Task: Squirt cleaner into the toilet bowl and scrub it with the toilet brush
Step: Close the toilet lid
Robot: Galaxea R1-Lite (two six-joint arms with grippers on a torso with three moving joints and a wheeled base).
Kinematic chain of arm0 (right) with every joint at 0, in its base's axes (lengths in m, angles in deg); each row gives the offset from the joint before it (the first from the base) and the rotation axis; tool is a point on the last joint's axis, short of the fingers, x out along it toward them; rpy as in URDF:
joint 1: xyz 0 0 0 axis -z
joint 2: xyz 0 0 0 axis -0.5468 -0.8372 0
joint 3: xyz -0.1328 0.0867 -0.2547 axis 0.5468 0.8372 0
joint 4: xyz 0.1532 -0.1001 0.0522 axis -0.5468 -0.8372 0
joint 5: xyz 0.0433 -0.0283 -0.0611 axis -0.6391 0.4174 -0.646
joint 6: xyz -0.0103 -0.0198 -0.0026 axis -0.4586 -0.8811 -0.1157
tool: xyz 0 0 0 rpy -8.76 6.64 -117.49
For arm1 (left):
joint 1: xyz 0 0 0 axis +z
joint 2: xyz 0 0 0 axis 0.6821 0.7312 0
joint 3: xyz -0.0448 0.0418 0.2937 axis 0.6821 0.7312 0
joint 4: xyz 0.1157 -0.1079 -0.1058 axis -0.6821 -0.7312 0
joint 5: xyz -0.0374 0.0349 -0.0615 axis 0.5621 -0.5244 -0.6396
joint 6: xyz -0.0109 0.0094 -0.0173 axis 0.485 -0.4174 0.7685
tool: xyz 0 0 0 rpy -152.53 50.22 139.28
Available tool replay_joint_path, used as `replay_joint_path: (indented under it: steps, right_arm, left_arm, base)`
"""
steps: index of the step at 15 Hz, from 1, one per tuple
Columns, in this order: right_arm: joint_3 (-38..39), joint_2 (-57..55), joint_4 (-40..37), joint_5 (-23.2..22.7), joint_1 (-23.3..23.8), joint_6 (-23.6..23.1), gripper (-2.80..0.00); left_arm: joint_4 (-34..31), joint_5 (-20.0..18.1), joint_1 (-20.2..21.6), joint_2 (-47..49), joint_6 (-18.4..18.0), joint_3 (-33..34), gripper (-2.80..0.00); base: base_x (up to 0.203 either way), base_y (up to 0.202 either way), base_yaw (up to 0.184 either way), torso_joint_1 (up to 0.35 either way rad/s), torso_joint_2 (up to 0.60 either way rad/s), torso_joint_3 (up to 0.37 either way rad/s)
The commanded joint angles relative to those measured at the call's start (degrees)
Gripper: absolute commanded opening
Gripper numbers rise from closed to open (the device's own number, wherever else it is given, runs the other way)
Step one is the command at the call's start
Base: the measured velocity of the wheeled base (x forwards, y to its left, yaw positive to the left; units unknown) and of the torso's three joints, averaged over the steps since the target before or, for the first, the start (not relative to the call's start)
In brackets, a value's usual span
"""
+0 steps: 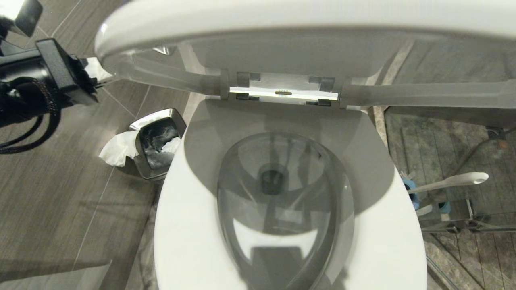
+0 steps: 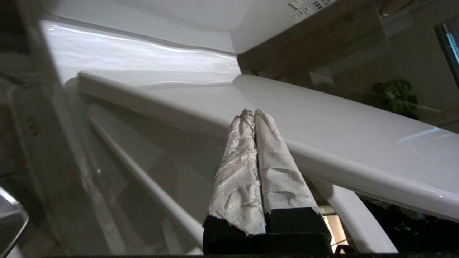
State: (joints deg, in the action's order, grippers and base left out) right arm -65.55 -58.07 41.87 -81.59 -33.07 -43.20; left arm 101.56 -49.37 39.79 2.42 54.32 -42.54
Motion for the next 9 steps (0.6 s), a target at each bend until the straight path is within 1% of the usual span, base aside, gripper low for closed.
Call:
replay_joint_path:
  steps: [1, 2, 3, 5, 6, 7, 9]
  right_arm:
    - [0.1, 0.1, 0.0, 0.0, 0.0, 0.0, -2.8]
    - [0.1, 0.1, 0.0, -0.1, 0.0, 0.0, -2.8]
    - [0.1, 0.1, 0.0, 0.0, 0.0, 0.0, -2.8]
    - [0.1, 0.1, 0.0, 0.0, 0.0, 0.0, -2.8]
    - [0.1, 0.0, 0.0, 0.0, 0.0, 0.0, -2.8]
    - [0.1, 0.1, 0.0, -0.1, 0.0, 0.0, -2.8]
    - [0.1, 0.1, 0.0, 0.0, 0.0, 0.0, -2.8]
  left_arm:
    - [-6.4, -0.2, 3.7, -6.1, 0.2, -0.9, -2.8]
    - [-11.7, -0.3, 5.6, -7.2, 0.1, -1.9, -2.8]
    - [-17.1, -0.3, 6.7, -8.2, -0.2, -3.3, -2.8]
    - [-26.6, 0.1, 7.3, -9.2, -0.6, -7.5, -2.8]
    - [-29.3, 0.6, 7.4, -9.5, -0.7, -9.4, -2.8]
    - [-30.8, 1.1, 7.4, -9.8, -0.7, -11.2, -2.8]
    - [-31.4, 1.5, 7.4, -10.0, -0.7, -13.1, -2.8]
  base:
    - [0.0, 0.0, 0.0, 0.0, 0.0, 0.0]
    - [0.0, 0.0, 0.0, 0.0, 0.0, 0.0]
    - [0.0, 0.0, 0.0, 0.0, 0.0, 0.0]
    - [0.0, 0.0, 0.0, 0.0, 0.0, 0.0]
    - [0.0, 0.0, 0.0, 0.0, 0.0, 0.0]
    - [0.0, 0.0, 0.0, 0.0, 0.0, 0.0]
    - [0.0, 0.0, 0.0, 0.0, 0.0, 0.0]
